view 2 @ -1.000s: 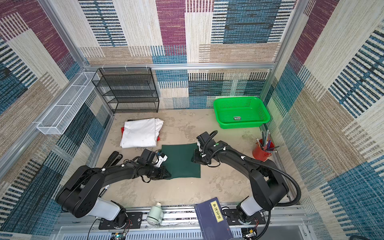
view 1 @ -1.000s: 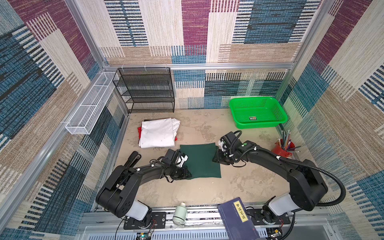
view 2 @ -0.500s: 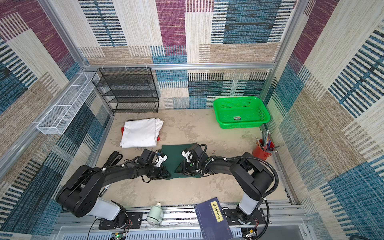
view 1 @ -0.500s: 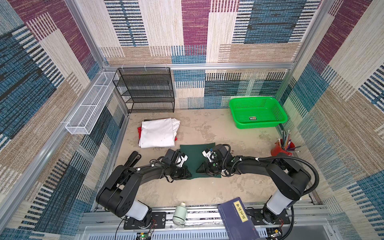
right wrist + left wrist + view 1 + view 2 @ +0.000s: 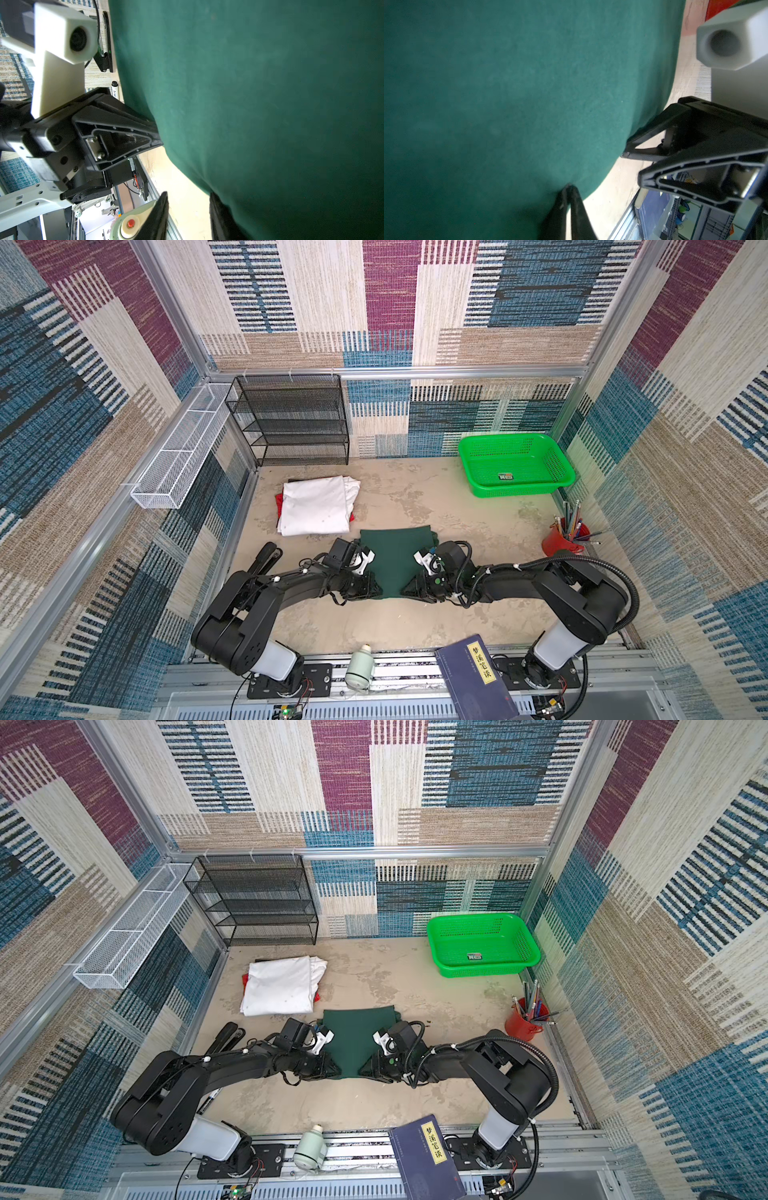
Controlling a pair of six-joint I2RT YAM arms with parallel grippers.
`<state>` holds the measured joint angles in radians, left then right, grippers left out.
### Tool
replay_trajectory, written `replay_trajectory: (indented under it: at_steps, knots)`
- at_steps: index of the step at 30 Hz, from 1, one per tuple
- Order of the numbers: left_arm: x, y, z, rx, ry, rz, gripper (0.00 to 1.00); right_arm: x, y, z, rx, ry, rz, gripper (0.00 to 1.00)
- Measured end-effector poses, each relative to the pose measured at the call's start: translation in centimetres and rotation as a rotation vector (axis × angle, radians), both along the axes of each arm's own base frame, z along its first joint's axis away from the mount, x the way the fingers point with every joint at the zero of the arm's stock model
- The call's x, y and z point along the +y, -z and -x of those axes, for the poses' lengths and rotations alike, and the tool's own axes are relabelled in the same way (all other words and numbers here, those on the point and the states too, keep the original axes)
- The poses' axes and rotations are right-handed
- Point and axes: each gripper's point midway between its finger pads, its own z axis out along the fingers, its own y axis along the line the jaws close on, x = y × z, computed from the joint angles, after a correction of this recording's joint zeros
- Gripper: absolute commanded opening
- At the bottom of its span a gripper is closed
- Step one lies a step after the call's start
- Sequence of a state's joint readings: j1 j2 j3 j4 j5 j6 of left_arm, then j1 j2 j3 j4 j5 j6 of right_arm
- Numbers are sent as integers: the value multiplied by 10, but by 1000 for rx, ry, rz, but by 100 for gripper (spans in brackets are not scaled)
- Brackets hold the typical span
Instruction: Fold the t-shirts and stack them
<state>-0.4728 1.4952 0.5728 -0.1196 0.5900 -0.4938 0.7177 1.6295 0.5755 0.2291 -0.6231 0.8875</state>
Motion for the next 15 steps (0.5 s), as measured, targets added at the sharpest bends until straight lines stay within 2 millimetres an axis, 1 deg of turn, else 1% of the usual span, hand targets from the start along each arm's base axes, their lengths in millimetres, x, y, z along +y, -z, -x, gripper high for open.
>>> replay_trajectory:
  at_steps: [2, 5, 7, 9, 10, 12, 15]
  knots:
    - [3, -2, 1, 0, -4, -10, 11, -4, -3, -1, -3, 12, 31, 39]
    - [7, -6, 2, 0, -6, -34, 11, -5, -21, -9, -36, 18, 42, 40]
    - [5, -17, -1, -20, 1, -27, 12, -2, -34, -19, -69, 23, 30, 40]
    - [-3, -34, -9, -55, 13, 12, 12, 0, -40, -27, -81, 30, 26, 40]
    - [-6, -40, -13, -68, 18, 28, 12, 0, -38, -30, -79, 33, 31, 39]
    - [-15, -46, -17, -65, 41, 56, 12, 0, -26, -32, -59, 30, 52, 38]
    - [-29, -41, -16, -24, 96, 73, 12, -3, -9, -26, -15, 25, 82, 38]
